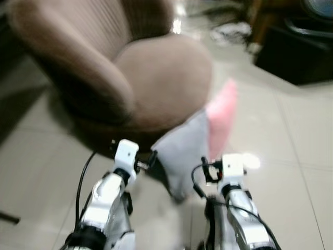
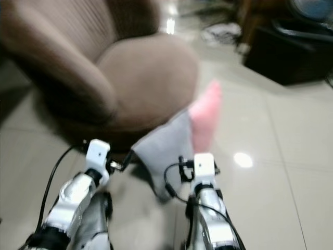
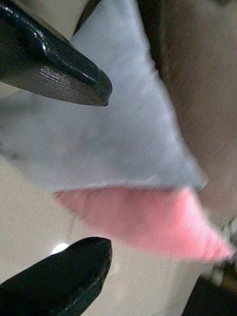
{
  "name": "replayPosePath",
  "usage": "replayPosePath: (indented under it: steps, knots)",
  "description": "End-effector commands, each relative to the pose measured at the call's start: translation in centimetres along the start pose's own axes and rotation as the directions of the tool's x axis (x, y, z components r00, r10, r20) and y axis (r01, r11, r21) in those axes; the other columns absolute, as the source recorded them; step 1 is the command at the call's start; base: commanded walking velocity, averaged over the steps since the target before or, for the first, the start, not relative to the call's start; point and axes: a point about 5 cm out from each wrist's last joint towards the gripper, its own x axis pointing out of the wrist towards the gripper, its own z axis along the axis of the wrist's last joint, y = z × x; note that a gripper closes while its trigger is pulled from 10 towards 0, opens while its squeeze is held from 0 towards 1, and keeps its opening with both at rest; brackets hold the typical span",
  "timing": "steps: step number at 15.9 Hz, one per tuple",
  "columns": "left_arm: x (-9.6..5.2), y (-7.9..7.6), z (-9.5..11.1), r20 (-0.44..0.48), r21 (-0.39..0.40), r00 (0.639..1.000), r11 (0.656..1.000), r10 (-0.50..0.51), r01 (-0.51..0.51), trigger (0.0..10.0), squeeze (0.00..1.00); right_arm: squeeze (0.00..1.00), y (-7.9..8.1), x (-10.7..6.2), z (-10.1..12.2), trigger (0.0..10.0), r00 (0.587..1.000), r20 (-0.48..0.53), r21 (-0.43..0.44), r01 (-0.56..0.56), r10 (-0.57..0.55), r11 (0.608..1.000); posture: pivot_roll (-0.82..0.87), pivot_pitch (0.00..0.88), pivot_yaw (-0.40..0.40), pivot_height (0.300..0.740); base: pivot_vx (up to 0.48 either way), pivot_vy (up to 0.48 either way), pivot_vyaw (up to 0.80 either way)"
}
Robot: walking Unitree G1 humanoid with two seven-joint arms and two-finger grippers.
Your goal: Move the pillow to the sofa from floor
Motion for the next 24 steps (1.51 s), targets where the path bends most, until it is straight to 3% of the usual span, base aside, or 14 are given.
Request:
replayPosePath:
  steps: [1, 6, 9, 12, 17, 22, 24]
  knots:
    - [-0.4, 0.3, -0.3, -0.014, 0.003, 1.000, 1.000, 0.006, -0.006, 10.0, 0.00, 0.00, 0.5, 0.2, 0.3, 10.0, 1.000, 0.011, 0.005, -0.013, 0.013, 1.000, 0.04, 0.062, 0.005, 0.442, 0.480, 0.000, 0.00]
    - [-0.4, 0.5, -0.3, -0.011, 0.034, 1.000, 0.999, 0.000, 0.001, 10.0, 0.00, 0.00, 0.7, 0.2, 0.3, 10.0, 1.000, 0.013, 0.006, -0.021, 0.021, 1.000, 0.05, 0.059, 0.007, 0.442, 0.459, 0.000, 0.00]
    - [-0.3, 1.0, 0.1, -0.022, 0.058, 0.999, 0.997, -0.040, 0.041, 10.0, 0.00, 0.00, 0.9, 0.3, 0.4, 10.0, 1.000, 0.016, 0.008, -0.023, 0.023, 1.000, 0.05, 0.050, 0.012, 0.442, 0.000, 0.000, 0.00]
    - [0.5, 2.4, 1.2, -0.131, 0.216, 0.965, 0.943, -0.227, 0.251, 10.0, 0.00, 0.00, 1.4, 0.4, 0.7, 10.0, 0.999, 0.025, 0.020, -0.025, 0.025, 0.999, 0.06, 0.056, 0.029, 0.442, 0.000, 0.000, 0.00]
    - [1.5, 4.6, 3.0, -0.235, 0.308, 0.933, 0.890, -0.271, 0.336, 10.0, 0.00, 0.00, 1.5, 0.2, 0.6, 10.0, 1.000, 0.024, 0.040, -0.002, 0.001, 0.999, 0.04, 0.067, 0.058, 0.442, 0.000, 0.000, 0.00]
    - [1.2, 6.3, 3.3, -0.329, 0.280, 0.893, 0.871, -0.308, 0.404, 10.0, 0.00, 0.00, 1.8, 0.1, 0.4, 10.0, 1.000, 0.012, 0.042, 0.011, -0.012, 0.999, 0.04, 0.077, 0.080, 0.442, 0.000, 0.000, 0.00]
    - [0.7, 7.0, 3.7, -0.383, 0.253, 0.857, 0.853, -0.345, 0.457, 10.0, 0.00, 0.00, 1.9, 0.1, 0.3, 10.0, 1.000, 0.008, 0.044, 0.011, -0.012, 0.999, 0.05, 0.082, 0.089, 0.442, 0.000, 0.000, 0.00]
